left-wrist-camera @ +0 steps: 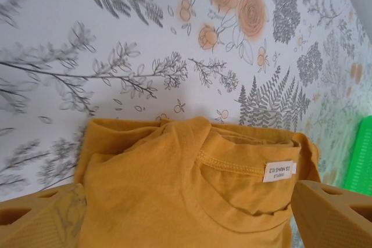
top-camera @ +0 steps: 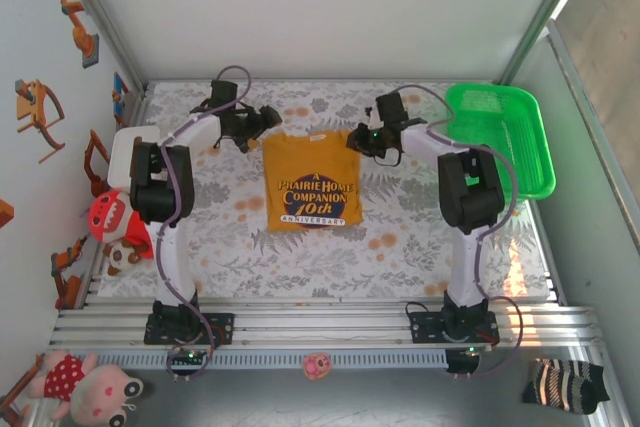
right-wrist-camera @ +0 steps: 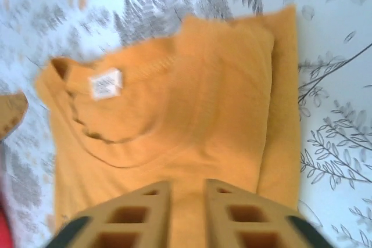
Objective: Fold the inside-out t-shirt
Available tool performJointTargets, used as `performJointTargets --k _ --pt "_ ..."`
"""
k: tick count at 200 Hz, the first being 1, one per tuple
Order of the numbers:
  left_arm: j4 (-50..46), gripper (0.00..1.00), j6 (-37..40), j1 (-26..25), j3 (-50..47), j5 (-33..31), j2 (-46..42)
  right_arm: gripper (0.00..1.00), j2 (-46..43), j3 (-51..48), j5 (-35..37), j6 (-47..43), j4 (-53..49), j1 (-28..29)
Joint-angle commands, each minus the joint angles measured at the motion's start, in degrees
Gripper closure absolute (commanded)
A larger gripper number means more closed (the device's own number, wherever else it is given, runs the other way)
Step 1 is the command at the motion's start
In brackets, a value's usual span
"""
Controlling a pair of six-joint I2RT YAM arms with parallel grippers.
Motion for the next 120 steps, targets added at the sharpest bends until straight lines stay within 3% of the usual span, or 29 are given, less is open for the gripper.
performJointTargets --k 1,12,29,71,120 --pt "-8.05 0.08 7.72 0.82 1.41 -8.69 -4.96 0.52 -2.67 6.5 5.1 -3.88 -6.1 -1.68" --pt "-11.64 0.06 9.68 0.83 2.86 -11.21 -3.71 0.41 -0.8 9.4 7.57 -5.06 -9.14 -1.89" --pt "-14.52 0.06 11.57 0.57 4.92 -14.26 -1.34 0.37 2.35 12.79 9.15 -5.2 -11.39 -2.25" --pt "-18.3 0.05 15.39 -0.79 10.52 -16.45 4.7 0.34 9.07 16.83 10.28 -3.6 -12.34 -2.2" --pt "-18.51 0.04 16.02 -3.71 13.44 -15.05 8.57 0.34 14.06 16.67 6.65 -0.32 -7.87 -1.67"
